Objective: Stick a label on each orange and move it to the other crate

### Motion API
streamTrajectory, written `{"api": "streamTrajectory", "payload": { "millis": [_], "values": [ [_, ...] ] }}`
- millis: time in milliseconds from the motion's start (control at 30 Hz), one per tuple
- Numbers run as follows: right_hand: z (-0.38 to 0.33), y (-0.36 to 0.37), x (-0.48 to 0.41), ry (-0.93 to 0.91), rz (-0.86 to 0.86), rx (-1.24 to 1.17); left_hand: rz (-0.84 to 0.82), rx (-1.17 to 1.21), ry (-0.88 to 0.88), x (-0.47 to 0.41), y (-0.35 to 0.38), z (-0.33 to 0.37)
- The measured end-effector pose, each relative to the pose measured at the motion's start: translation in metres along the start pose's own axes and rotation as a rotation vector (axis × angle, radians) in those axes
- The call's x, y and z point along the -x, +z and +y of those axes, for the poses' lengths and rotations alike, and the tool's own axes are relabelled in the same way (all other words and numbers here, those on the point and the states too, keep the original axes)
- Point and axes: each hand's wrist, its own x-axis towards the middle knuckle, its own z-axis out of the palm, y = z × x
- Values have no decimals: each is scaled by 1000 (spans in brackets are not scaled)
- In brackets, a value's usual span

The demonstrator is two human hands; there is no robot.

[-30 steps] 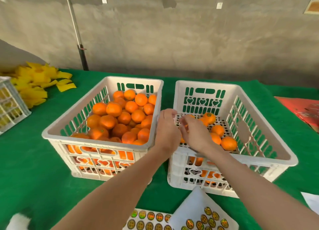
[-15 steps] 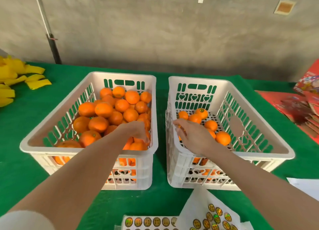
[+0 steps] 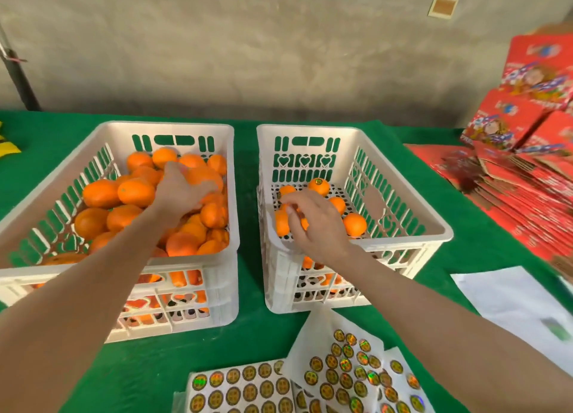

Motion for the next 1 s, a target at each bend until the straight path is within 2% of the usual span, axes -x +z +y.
{"api": "streamTrajectory", "payload": {
  "millis": [67, 133, 167, 233, 333, 433, 500, 633, 733, 867, 1000],
  "values": [
    [-10, -6, 26, 18, 24, -156, 50, 186, 58, 5, -7, 0],
    [-11, -11, 67, 95, -116, -278, 2, 396, 102, 27, -19, 1],
    [-6, -13, 91, 173, -217, -294, -76, 401, 156, 40, -22, 2],
    [19, -13, 136, 376, -396, -228, -235, 398, 262, 73, -26, 3],
    [61, -12, 175, 786, -611, -15, -359, 600, 224, 132, -16, 7],
    [81, -8, 190, 1001, -754, -24, -486, 653, 111, 170, 13, 0],
    [84, -7, 191, 1022, -754, -59, -541, 689, -22, 183, 36, -15],
    [82, -10, 187, 932, -775, -114, -551, 673, -280, 195, 78, -54],
    [81, -14, 183, 894, -701, -236, -565, 582, -341, 195, 101, -76],
    [78, -25, 182, 932, -607, -469, -596, 480, -403, 190, 124, -89],
    [75, -35, 184, 928, -565, -600, -695, 407, -419, 190, 135, -95]
  ]
}}
